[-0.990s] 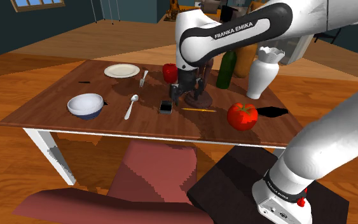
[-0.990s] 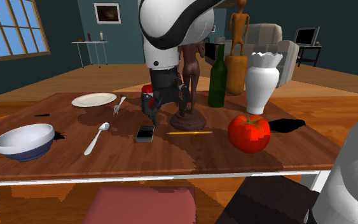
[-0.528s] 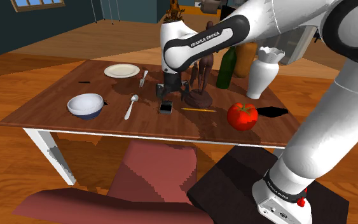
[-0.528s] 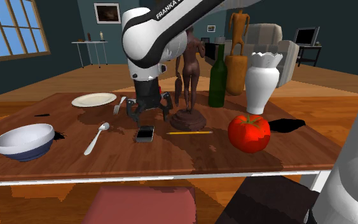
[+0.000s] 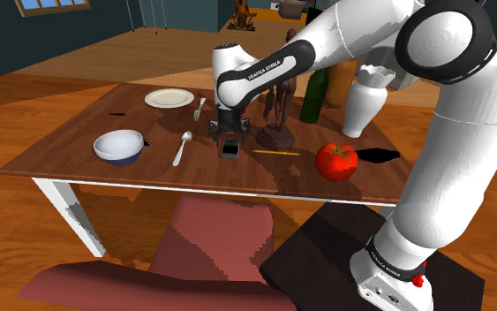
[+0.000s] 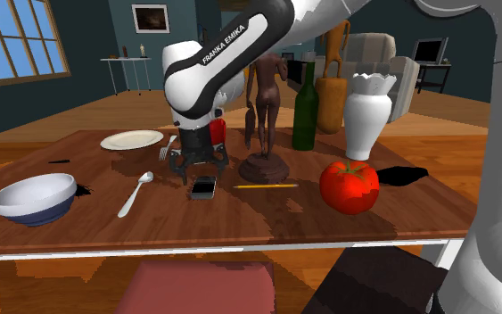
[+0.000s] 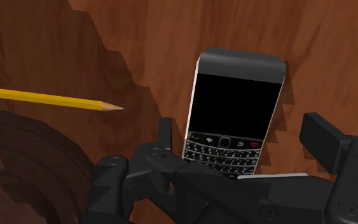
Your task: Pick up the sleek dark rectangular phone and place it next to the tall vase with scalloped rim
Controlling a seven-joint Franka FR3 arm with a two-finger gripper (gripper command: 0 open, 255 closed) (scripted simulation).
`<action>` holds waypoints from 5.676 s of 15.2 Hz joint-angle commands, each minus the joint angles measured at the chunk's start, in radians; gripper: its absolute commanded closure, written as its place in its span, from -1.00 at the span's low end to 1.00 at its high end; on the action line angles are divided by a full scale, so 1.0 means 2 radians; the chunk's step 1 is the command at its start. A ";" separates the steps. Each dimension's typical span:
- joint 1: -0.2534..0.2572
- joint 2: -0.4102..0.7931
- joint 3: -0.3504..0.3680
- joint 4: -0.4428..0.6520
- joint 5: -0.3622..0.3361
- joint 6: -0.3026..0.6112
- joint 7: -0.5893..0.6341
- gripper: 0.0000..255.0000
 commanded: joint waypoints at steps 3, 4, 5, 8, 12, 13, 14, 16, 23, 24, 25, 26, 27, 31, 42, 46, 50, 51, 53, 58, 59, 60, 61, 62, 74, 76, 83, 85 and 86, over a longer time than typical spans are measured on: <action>0.001 0.014 -0.003 -0.010 -0.007 0.023 0.005 -1.00; 0.001 0.016 -0.003 -0.011 -0.008 0.026 0.006 -1.00; 0.001 0.016 -0.003 -0.011 -0.008 0.026 0.006 -1.00; 0.001 0.016 -0.003 -0.011 -0.008 0.026 0.006 -1.00; 0.001 0.016 -0.003 -0.011 -0.008 0.026 0.006 -1.00; 0.001 0.016 -0.003 -0.011 -0.008 0.026 0.006 1.00; 0.001 0.016 -0.003 -0.011 -0.008 0.026 0.006 1.00; 0.001 0.017 -0.003 -0.010 -0.009 0.026 0.006 1.00; 0.000 0.012 -0.003 -0.009 -0.006 0.021 0.004 1.00; 0.000 0.009 -0.002 -0.007 -0.005 0.015 0.003 1.00; 0.000 0.005 -0.001 -0.004 -0.003 0.009 0.001 1.00; -0.001 0.002 -0.001 -0.002 -0.001 0.004 0.000 1.00; -0.001 -0.002 0.000 0.001 0.001 -0.002 -0.001 1.00; -0.002 -0.014 0.001 0.013 0.007 -0.025 -0.007 1.00; -0.004 -0.042 0.004 0.054 0.021 -0.092 -0.019 1.00; -0.005 -0.048 0.005 0.073 0.024 -0.117 -0.022 1.00; -0.005 -0.054 0.006 0.094 0.027 -0.142 -0.025 1.00; -0.005 -0.055 0.006 0.099 0.028 -0.149 -0.025 1.00; -0.005 -0.056 0.006 0.110 0.029 -0.162 -0.027 1.00; -0.004 -0.059 0.006 0.141 0.030 -0.194 -0.029 1.00; -0.004 -0.059 0.007 0.148 0.030 -0.201 -0.030 1.00; -0.004 -0.059 0.007 0.154 0.030 -0.208 -0.030 1.00; -0.003 -0.058 0.007 0.161 0.030 -0.215 -0.030 1.00; -0.003 -0.058 0.007 0.168 0.031 -0.221 -0.031 1.00; 0.002 -0.044 0.009 0.268 0.026 -0.307 -0.033 1.00; 0.003 -0.039 0.010 0.288 0.025 -0.323 -0.033 1.00; 0.011 -0.016 0.012 0.367 0.016 -0.380 -0.032 1.00; 0.015 -0.007 0.012 0.394 0.012 -0.399 -0.032 1.00; 0.017 -0.002 0.013 0.408 0.010 -0.408 -0.031 1.00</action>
